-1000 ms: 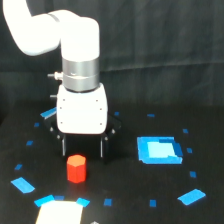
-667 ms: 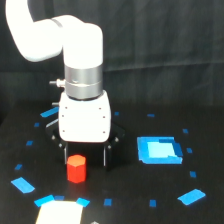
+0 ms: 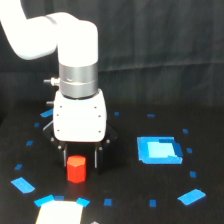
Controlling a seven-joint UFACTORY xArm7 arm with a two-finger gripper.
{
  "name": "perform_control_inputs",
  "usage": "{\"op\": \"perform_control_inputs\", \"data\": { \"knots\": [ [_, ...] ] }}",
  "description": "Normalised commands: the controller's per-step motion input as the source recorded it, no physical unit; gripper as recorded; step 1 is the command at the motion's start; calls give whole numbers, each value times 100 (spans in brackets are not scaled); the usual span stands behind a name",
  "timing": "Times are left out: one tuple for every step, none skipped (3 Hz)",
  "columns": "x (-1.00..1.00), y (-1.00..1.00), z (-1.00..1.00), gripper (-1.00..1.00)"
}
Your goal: Pick up the red object from the table
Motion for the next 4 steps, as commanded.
{"op": "perform_control_inputs", "data": {
  "knots": [
    [9, 13, -68, -100],
    [-12, -8, -19, -100],
    [44, 10, 100, -54],
    [-21, 100, 100, -88]
  ]
}}
